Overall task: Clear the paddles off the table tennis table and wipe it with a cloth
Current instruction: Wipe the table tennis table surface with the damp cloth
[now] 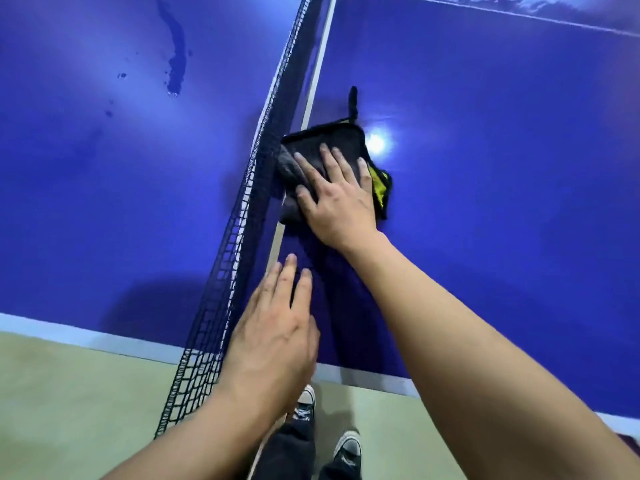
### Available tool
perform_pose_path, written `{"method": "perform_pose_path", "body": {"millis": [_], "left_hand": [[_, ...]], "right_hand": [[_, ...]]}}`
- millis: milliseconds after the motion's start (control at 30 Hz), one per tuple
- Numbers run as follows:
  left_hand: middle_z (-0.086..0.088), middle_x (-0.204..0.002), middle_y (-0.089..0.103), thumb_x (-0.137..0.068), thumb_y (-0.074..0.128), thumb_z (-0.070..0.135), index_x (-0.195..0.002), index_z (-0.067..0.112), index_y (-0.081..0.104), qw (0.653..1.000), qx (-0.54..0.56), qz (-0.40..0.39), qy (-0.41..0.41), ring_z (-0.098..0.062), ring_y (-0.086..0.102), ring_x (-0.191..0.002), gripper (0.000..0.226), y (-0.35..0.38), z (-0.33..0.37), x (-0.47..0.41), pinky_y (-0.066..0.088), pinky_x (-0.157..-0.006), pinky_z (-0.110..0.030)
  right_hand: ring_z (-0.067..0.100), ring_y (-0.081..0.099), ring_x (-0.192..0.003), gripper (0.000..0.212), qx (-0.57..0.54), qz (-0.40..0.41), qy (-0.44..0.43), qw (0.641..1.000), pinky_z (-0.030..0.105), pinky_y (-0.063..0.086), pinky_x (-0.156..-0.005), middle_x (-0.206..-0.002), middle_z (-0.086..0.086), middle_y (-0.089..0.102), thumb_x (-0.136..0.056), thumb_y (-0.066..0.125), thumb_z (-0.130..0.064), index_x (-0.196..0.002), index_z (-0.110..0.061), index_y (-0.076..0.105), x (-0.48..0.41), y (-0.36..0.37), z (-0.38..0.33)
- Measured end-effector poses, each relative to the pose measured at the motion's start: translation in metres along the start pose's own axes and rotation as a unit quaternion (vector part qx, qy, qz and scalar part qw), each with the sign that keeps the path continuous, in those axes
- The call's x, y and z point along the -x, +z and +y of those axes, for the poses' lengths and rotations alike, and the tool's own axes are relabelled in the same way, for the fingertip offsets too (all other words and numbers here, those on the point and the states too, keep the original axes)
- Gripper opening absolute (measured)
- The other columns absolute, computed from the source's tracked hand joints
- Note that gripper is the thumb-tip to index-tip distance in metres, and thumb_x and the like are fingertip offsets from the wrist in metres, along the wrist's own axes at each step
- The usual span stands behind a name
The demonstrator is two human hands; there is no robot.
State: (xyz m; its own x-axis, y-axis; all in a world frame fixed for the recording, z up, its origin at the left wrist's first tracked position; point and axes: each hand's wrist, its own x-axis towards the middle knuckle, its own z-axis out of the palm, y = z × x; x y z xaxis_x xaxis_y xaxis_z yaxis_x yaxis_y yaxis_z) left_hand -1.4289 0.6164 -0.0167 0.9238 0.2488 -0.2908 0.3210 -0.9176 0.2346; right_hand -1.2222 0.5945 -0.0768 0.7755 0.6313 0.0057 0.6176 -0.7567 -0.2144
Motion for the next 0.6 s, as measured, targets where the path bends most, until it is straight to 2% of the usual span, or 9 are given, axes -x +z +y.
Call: {"method": "perform_pose_path", "body": {"millis": [67,167,267,400,467,600], "left_hand": [[-0.004,-0.169,-0.001,-0.102,0.028,0.039,-0.161,0.019,0.01,0.999,-0.004,-0.027,0.019,-0.018,0.0,-0.156,0.064,-0.002,-0.002,0.02,-0.001,-0.125,-0.029],[-0.005,-0.169,0.01,-0.101,0.02,0.044,-0.16,0.019,0.019,0.995,-0.043,-0.078,0.035,-0.019,0.009,-0.155,0.063,0.0,-0.003,0.049,0.01,-0.127,-0.033],[-0.003,-0.169,-0.011,-0.103,0.022,0.047,-0.161,0.02,0.002,0.987,-0.077,-0.137,0.032,-0.016,-0.005,-0.156,0.067,0.007,-0.006,0.066,0.002,-0.127,-0.033],[0.0,-0.168,-0.016,-0.102,0.031,0.052,-0.161,0.021,0.0,0.986,-0.068,-0.146,0.038,-0.015,-0.01,-0.155,0.074,0.006,-0.007,0.06,-0.006,-0.123,-0.028],[0.0,-0.168,-0.018,-0.102,0.032,0.055,-0.161,0.021,-0.003,0.985,-0.07,-0.154,0.043,-0.015,-0.011,-0.155,0.077,0.007,-0.009,0.06,-0.006,-0.122,-0.028],[0.0,-0.167,-0.022,-0.102,0.03,0.055,-0.161,0.021,-0.006,0.986,-0.059,-0.15,0.046,-0.016,-0.012,-0.155,0.077,0.008,-0.012,0.061,-0.004,-0.123,-0.031]], "right_hand": [[0.013,0.011,-0.157,0.056,-0.006,0.0,0.009,1.0,0.047,-0.001,-0.127,-0.17,-0.002,0.019,-0.103,0.033,-0.052,-0.158,-0.047,0.025,0.011,-0.006,0.018],[0.015,0.014,-0.157,0.056,-0.011,0.024,0.067,0.997,0.048,0.001,-0.127,-0.169,0.0,0.021,-0.103,0.036,-0.051,-0.158,-0.046,0.027,0.044,-0.017,0.062],[0.018,0.014,-0.157,0.056,-0.009,0.042,0.162,0.986,0.05,0.001,-0.127,-0.169,0.002,0.021,-0.103,0.036,-0.048,-0.158,-0.043,0.028,0.099,-0.031,0.127],[0.021,0.014,-0.157,0.062,-0.019,0.056,0.3,0.952,0.052,0.001,-0.126,-0.169,0.007,0.021,-0.099,0.029,-0.052,-0.159,-0.039,0.029,0.167,-0.054,0.202],[0.022,0.013,-0.157,0.065,-0.012,0.056,0.336,0.94,0.053,0.0,-0.126,-0.169,0.008,0.02,-0.097,0.024,-0.055,-0.16,-0.037,0.028,0.183,-0.059,0.216],[0.022,0.012,-0.157,0.054,-0.018,0.069,0.374,0.925,0.055,0.0,-0.125,-0.17,0.007,0.018,-0.106,0.035,-0.048,-0.159,-0.039,0.029,0.168,-0.053,0.201]]}}
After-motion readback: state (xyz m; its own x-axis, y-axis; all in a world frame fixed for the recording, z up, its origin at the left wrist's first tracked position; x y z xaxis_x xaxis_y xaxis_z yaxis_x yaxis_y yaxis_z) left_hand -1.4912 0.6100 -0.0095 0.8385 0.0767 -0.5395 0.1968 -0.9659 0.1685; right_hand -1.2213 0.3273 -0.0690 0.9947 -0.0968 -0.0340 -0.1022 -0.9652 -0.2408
